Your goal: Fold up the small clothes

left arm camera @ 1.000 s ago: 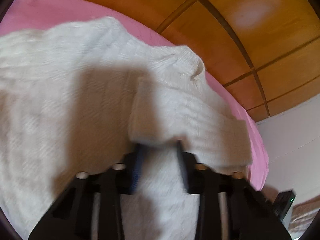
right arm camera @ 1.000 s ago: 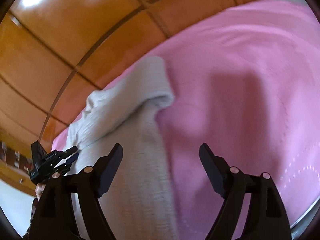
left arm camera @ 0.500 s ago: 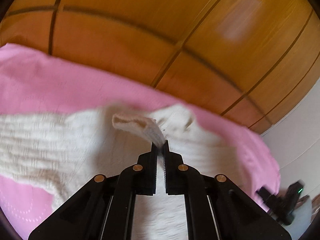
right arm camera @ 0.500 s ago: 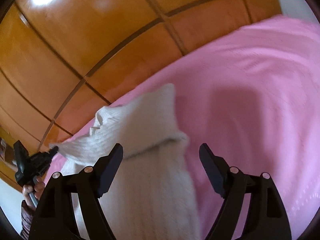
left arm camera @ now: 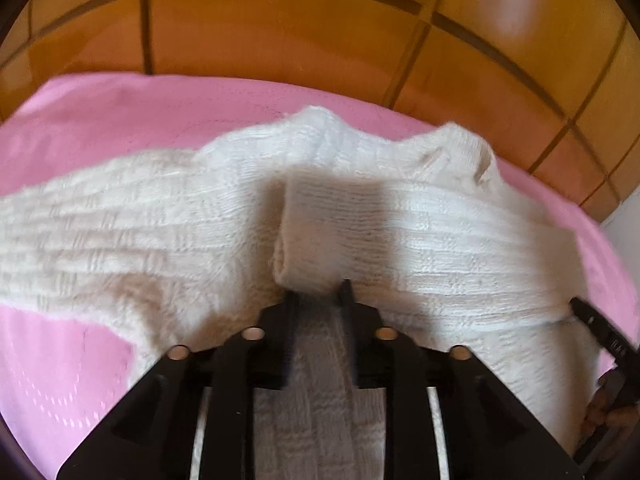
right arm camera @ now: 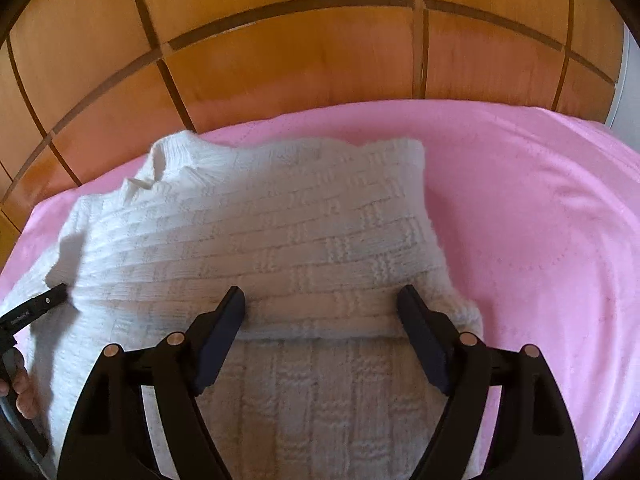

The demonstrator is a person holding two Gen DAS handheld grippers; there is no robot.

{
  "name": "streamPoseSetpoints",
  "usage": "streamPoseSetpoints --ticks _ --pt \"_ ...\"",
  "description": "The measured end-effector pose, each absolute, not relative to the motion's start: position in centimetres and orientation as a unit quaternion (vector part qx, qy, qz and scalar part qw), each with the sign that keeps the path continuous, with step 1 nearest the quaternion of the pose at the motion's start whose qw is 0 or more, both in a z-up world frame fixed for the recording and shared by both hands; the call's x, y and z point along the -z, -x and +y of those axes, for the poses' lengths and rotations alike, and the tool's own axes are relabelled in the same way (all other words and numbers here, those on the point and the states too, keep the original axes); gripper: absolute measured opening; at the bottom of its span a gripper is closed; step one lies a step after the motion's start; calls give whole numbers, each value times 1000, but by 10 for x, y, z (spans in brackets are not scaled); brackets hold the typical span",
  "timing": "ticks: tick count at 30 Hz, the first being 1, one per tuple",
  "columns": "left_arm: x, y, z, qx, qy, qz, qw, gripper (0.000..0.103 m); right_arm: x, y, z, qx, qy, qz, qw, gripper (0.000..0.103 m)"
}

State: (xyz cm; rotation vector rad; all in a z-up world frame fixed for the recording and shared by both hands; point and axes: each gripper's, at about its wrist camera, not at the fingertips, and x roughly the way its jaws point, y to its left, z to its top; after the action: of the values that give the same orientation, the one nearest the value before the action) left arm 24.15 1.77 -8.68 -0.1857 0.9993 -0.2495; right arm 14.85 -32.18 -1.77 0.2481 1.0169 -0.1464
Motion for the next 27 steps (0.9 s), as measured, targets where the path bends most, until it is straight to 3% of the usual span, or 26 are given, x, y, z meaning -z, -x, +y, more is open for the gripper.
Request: streamPoseSetpoints --ticks 2,10,11,12,14,27 --pt "81 -235 36 104 121 468 869 46 7 -140 -318 62 -126 476 868 81" --pt "70 -197 122 84 246 448 855 49 4 -96 -264 14 -67 476 877 91" --pt "71 -191 130 65 249 448 856 60 9 -90 -255 8 -55 481 875 92" --pt "70 -184 140 53 258 444 857 63 12 -86 -248 5 -46 483 874 96" --pt "68 -170 166 44 286 429 856 63 20 -79 -235 3 -26 481 876 101" --pt "83 -112 369 -122 470 327 810 63 32 -71 -232 21 -27 467 883 101"
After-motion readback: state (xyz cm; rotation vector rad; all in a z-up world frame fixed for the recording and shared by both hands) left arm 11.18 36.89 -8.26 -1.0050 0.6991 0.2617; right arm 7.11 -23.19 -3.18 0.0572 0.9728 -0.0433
